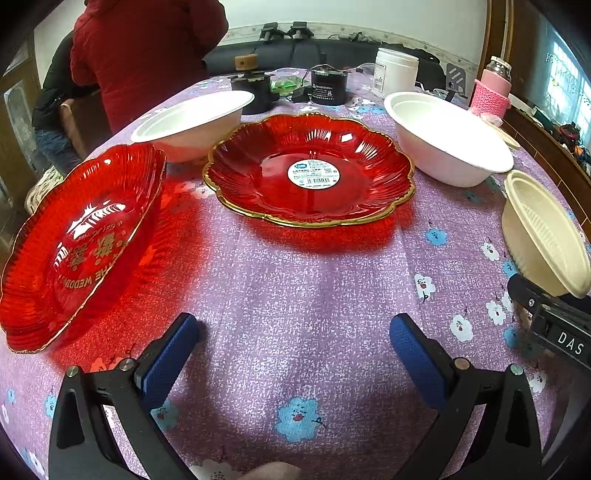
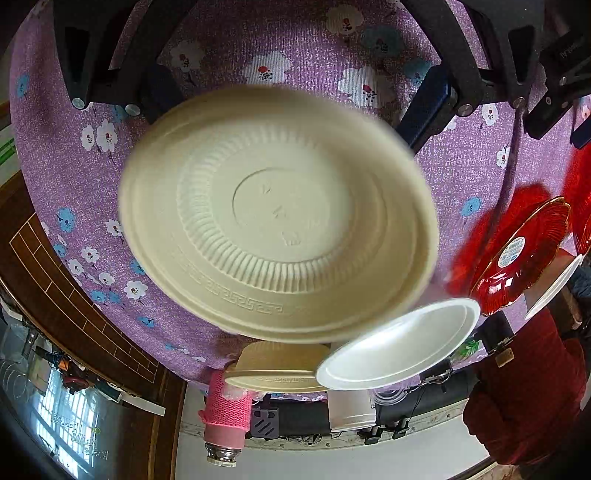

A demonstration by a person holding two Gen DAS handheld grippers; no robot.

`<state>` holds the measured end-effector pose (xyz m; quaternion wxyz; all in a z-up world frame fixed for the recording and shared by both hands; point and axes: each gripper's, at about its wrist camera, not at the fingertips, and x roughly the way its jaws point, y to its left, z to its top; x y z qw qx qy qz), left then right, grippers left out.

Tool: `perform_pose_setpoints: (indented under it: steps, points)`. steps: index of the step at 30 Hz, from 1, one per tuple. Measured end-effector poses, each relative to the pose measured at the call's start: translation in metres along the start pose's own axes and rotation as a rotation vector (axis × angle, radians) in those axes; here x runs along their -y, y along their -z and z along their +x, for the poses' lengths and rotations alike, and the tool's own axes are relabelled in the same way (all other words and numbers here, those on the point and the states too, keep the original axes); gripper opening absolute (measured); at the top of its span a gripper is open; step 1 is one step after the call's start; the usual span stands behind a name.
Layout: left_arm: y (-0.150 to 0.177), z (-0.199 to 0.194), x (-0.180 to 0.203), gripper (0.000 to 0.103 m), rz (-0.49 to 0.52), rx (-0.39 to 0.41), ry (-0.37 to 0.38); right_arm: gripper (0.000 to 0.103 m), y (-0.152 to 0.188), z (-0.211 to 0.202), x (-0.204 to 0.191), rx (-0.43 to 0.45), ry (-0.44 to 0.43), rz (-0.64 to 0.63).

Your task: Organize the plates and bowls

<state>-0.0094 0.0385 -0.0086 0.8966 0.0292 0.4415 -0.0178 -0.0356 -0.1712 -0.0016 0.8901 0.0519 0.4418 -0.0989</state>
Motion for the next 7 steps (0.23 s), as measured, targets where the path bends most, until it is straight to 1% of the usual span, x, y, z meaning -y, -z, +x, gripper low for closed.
perform_pose_setpoints:
  steps: [7]
  points:
    - [0.0008, 0.0001, -0.0008, 0.103, 0.000, 0.001, 0.000, 0.102, -0.0001, 0.0002, -0.0001, 0.000, 0.000, 0.000]
